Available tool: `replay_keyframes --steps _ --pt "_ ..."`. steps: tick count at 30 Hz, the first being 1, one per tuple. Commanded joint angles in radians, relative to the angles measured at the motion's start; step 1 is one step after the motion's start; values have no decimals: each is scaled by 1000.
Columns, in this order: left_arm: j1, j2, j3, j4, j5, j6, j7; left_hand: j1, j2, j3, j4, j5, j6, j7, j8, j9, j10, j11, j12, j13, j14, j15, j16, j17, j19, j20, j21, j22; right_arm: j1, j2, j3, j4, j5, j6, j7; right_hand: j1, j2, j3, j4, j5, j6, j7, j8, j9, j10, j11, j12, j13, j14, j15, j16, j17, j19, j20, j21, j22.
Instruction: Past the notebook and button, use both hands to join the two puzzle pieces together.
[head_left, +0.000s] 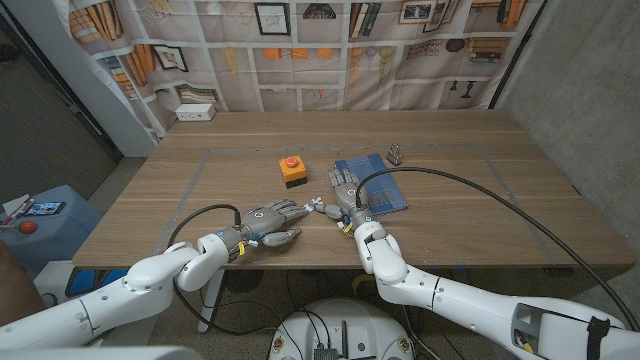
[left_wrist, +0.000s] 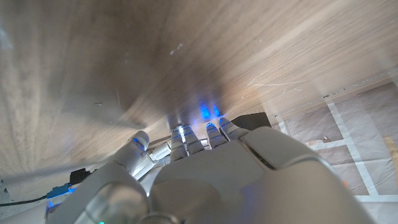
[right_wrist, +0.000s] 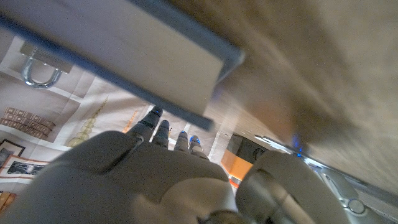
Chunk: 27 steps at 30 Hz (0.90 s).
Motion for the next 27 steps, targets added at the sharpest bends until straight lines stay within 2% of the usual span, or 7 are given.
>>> replay_keyframes --steps 1,27 --pt "12 7 -17 3 1 -8 57 14 95 0 -9 -2 47 44 0 4 29 29 -5 4 5 -87 4 2 9 -47 7 2 4 2 -7 6 13 -17 3 16 5 -4 -6 7 -5 0 4 2 -8 3 5 3 -10 1 -2 -1 2 -4 5 4" --pt "23 -3 -29 2 26 -9 131 23 100 0 -22 -3 49 41 2 4 25 34 -5 4 14 -89 5 2 26 -45 10 1 3 -5 2 -25 44 -12 -26 33 14 -4 -11 10 -3 -2 9 2 2 3 11 3 -1 -4 4 -2 13 -5 8 4"
